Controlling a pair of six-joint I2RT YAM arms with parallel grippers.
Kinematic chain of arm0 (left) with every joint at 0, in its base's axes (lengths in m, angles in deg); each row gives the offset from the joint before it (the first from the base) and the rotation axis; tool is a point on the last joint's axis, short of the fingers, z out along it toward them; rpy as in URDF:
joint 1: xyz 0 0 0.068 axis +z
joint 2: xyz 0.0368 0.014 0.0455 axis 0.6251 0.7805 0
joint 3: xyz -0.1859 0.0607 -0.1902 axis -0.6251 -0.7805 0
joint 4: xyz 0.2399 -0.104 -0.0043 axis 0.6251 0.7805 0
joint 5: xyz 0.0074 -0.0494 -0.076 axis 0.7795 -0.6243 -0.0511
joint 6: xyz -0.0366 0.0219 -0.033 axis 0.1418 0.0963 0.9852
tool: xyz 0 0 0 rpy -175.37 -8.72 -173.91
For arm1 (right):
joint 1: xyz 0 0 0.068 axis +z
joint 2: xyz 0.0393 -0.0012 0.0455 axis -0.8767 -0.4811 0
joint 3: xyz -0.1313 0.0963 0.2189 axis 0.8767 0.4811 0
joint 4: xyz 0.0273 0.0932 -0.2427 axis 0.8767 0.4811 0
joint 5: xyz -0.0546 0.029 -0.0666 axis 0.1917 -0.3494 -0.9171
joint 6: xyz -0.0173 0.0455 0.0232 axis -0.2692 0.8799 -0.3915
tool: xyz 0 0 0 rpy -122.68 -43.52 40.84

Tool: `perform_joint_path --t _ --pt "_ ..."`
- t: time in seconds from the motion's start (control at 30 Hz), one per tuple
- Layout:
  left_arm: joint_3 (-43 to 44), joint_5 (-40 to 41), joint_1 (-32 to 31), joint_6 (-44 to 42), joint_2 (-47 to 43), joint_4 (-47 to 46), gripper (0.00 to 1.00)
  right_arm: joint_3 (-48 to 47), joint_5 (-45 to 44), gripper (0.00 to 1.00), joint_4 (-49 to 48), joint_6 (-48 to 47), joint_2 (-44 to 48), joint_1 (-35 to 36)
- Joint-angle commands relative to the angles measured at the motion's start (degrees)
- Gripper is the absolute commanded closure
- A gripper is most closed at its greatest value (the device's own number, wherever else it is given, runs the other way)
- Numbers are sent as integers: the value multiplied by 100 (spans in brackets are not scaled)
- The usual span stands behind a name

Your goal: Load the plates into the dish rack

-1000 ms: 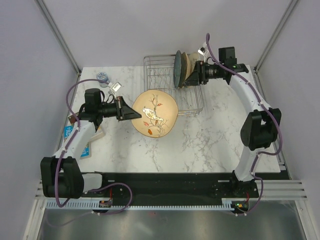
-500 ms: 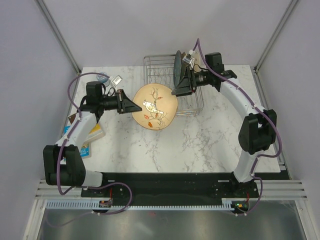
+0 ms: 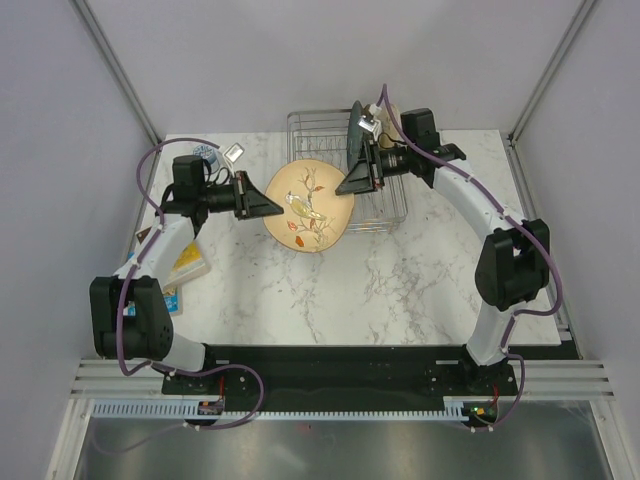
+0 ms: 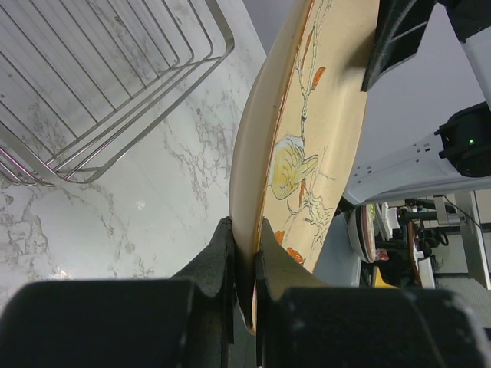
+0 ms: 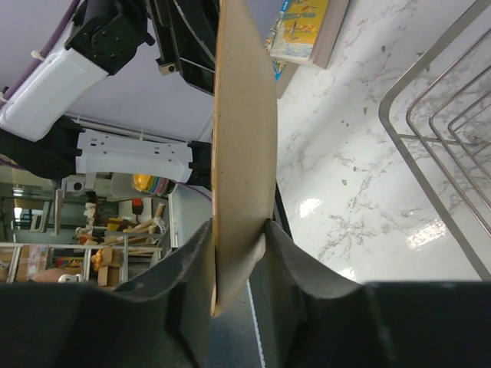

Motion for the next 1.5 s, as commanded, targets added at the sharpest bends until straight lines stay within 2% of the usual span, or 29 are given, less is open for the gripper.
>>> perform_joint_path --t 0.0,0.03,0.17,0.27,0.3,0.37,0.4,0.5,0.8,1.0,1.13,1.33,1.37,1.47 --pt "319 -333 -75 250 -18 -662 98 -157 -31 67 -190 23 -41 380" --pt "319 -342 -75 241 -10 -671 98 -174 -76 69 -190 15 -59 415" --pt "310 -298 -75 285 25 -724 98 -367 -480 100 -85 -126 -121 556" --pt "310 -53 -66 277 8 -733 98 -990 -1541 100 888 -1046 -208 582" --pt "353 53 -66 233 -9 -724 83 -1157 -1831 100 1265 -1397 -218 573" --pt "441 422 -57 -30 -88 -646 68 -1544 -2614 100 1479 -1593 -235 573" --pt "581 536 -57 -162 -106 -454 63 -1659 -2825 100 1550 -1646 -244 565" --pt "731 879 -22 -645 -141 -75 57 -2046 -3450 100 1568 -1743 -253 573" --pt "266 1503 66 -1042 -405 32 55 -2802 -5110 100 1489 -1823 -411 565" --pt "187 1679 110 -1174 -598 -56 50 -3294 -5498 100 1366 -1586 -648 565" --pt "99 1986 180 -1287 -826 -91 48 -3417 -6077 100 1208 -1488 -692 565" --pt "-753 2821 189 -1358 -1450 -636 48 -3418 -6904 100 778 -1698 -771 652" --pt "-841 2814 180 -1393 -1468 -680 48 -3400 -7297 100 586 -1760 -771 731" --pt "-1061 2752 180 -1411 -1442 -663 48 -3391 -7660 100 199 -1919 -815 907"
